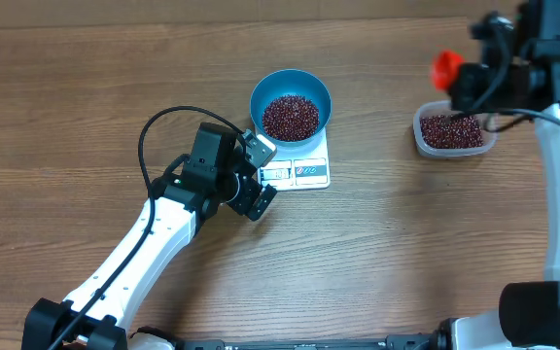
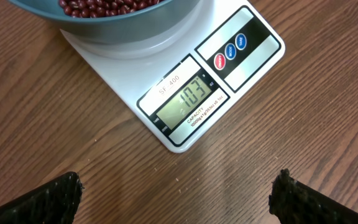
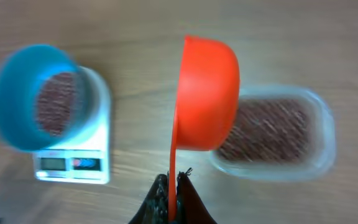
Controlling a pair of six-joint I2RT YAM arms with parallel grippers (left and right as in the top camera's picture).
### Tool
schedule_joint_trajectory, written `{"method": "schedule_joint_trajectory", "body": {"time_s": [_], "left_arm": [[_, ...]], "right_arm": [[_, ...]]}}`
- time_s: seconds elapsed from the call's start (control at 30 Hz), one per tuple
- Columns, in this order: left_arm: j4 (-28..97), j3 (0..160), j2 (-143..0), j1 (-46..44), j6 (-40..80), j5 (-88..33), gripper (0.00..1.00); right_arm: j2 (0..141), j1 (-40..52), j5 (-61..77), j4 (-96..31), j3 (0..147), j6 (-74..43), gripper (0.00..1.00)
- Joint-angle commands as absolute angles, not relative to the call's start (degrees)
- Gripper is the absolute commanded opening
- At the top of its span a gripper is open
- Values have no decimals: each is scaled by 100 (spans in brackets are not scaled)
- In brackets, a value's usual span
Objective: Scoop item into bowl and weigh 150g on scale
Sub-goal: 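Return the empty scoop right and dip it into the bean tub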
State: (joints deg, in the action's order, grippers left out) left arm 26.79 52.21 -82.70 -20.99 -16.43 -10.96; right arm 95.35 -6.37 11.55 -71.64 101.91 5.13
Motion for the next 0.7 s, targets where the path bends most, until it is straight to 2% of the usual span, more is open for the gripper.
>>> {"method": "schedule_joint_trajectory", "body": {"time_s": [0.0,0.3,0.47,0.67], "left_arm": [[2674,5179,-8315,-2097,-1608,-1160,100],[2672,5179,-8315,-2097,-1608,-1160,99],[2674,5179,-8315,-2097,-1608,-1160,100],[2674,5179,-8315,-2097,-1608,-1160,100]], "right_arm": [[9800,-847,672,-7164,9808,602,4],[10862,-810,-1017,-7137,9483,270,4],[11229,-801,-1391,-7008,9483,263,4],[11596,-775,-1205,-6932,9483,272,4]]}}
